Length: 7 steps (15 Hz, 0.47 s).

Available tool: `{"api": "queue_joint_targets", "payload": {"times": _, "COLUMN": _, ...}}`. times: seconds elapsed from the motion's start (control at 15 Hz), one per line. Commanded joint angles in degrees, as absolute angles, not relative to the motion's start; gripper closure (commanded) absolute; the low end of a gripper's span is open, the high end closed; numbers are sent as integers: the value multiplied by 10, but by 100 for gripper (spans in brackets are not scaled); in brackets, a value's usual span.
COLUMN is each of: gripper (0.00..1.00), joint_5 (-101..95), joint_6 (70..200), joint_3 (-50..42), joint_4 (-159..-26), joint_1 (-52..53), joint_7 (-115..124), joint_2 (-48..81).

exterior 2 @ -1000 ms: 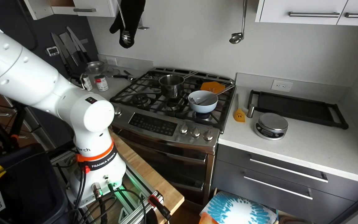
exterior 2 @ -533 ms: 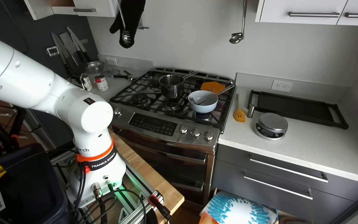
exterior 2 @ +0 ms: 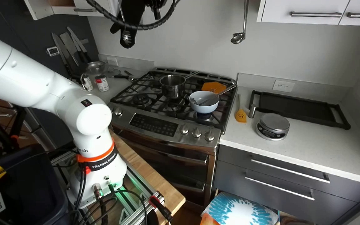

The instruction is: Turn off the kitchen hood light

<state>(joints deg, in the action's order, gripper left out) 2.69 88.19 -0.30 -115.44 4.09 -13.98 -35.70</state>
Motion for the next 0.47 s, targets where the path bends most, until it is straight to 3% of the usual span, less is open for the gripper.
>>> {"api": "queue_joint_targets", "payload": {"times": 0.0, "gripper": 100, "joint_5": 25, "joint_6": 835, "joint_3": -26, "joint_4": -1252, "joint_1": 33, "joint_7": -140, "joint_2": -382}}
{"api": "queue_joint_targets", "payload": {"times": 0.2, "gripper": 100, "joint_5": 35, "joint_6": 760, "joint_3": -58, "joint_4": -1285, "joint_1": 26, "joint_7": -163, "joint_2": -382}}
{"api": "queue_joint_targets", "payload": {"times": 0.4, "gripper": 99, "joint_5": 29, "joint_6": 771, "joint_3": -53, "joint_4": -1270, "joint_1": 26, "joint_7": -160, "joint_2": -364}}
